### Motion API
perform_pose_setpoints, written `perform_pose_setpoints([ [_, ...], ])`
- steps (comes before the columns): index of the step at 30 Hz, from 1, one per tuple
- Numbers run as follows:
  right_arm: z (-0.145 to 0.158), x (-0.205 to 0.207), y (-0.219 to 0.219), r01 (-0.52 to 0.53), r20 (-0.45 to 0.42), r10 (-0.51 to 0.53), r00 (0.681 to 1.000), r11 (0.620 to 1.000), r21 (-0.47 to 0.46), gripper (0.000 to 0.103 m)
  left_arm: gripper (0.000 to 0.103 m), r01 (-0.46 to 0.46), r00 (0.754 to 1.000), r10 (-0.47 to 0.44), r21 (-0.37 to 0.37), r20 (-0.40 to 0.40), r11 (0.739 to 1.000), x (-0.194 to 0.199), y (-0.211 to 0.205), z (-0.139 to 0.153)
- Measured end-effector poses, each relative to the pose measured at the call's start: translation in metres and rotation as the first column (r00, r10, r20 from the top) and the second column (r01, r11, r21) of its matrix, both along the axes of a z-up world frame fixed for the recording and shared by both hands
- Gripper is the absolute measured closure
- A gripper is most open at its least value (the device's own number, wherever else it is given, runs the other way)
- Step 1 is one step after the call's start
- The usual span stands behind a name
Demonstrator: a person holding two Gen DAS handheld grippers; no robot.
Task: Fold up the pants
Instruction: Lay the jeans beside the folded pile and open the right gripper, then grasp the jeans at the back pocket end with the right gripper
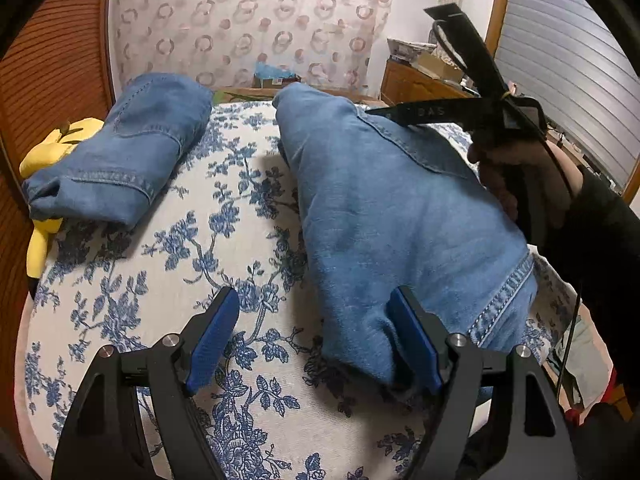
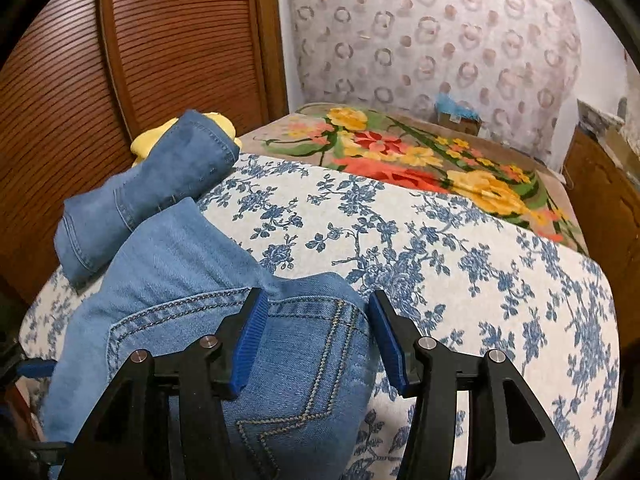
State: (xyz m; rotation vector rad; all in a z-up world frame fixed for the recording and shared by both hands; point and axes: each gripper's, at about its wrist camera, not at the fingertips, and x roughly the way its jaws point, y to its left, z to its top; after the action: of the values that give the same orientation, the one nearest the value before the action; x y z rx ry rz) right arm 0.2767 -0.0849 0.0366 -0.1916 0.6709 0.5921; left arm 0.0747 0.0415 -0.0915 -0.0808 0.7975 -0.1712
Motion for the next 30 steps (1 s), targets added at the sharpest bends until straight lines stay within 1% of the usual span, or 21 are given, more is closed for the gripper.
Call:
perform_pose_setpoints([
  [2, 0.007, -0.009, -0.008, -0.002, 0.012, 0.001, 1.0, 1.0, 0.019, 0.046, 0.024, 0.003, 1.0, -0.003, 0.008, 0.015, 1.0, 0.003, 0.001, 0.005],
  [4, 0.011, -0.023, -0.022, -0.02, 0.012, 0.02, 1.0, 0.999, 0.048, 0.035, 0.024, -0.002, 0.999, 0.001, 0.01, 0.037, 1.0, 0.006, 0.003, 0.011],
  [7, 0.006, -0.033, -0.041, -0.036, -0.006, 0.036, 0.999, 0.997, 0.072, 0.028, 0.024, -0.014, 0.998, 0.014, 0.003, 0.06, 1.0, 0.016, 0.008, 0.022],
  [12, -0.002, -0.039, -0.064, -0.062, -0.053, 0.067, 0.996, 0.994, 0.093, 0.021, 0.024, -0.012, 0.995, 0.012, 0.004, 0.095, 1.0, 0.044, 0.012, 0.041],
  [15, -0.002, -0.033, -0.068, -0.074, -0.079, 0.082, 0.994, 0.992, 0.103, 0.02, 0.024, -0.006, 0.995, 0.005, 0.013, 0.096, 1.0, 0.068, 0.01, 0.049],
  [17, -0.005, -0.026, -0.07, -0.086, -0.096, 0.098, 0.991, 0.989, 0.122, 0.019, 0.024, 0.003, 0.996, -0.003, 0.001, 0.092, 1.0, 0.085, 0.011, 0.051],
  [21, -0.013, -0.011, -0.063, -0.115, -0.131, 0.134, 0.982, 0.983, 0.143, 0.017, 0.024, 0.009, 0.998, -0.007, -0.028, 0.056, 1.0, 0.112, 0.014, 0.045],
  [25, -0.024, 0.003, -0.057, -0.153, -0.168, 0.18, 0.969, 0.974, 0.165, 0.017, 0.024, 0.003, 1.0, -0.002, -0.031, 0.019, 1.0, 0.125, 0.017, 0.03],
  [30, -0.041, 0.026, -0.052, -0.177, -0.249, 0.232, 0.94, 0.959, 0.223, 0.016, 0.024, 0.012, 1.0, -0.012, -0.054, -0.005, 0.998, 0.13, 0.022, 0.015],
])
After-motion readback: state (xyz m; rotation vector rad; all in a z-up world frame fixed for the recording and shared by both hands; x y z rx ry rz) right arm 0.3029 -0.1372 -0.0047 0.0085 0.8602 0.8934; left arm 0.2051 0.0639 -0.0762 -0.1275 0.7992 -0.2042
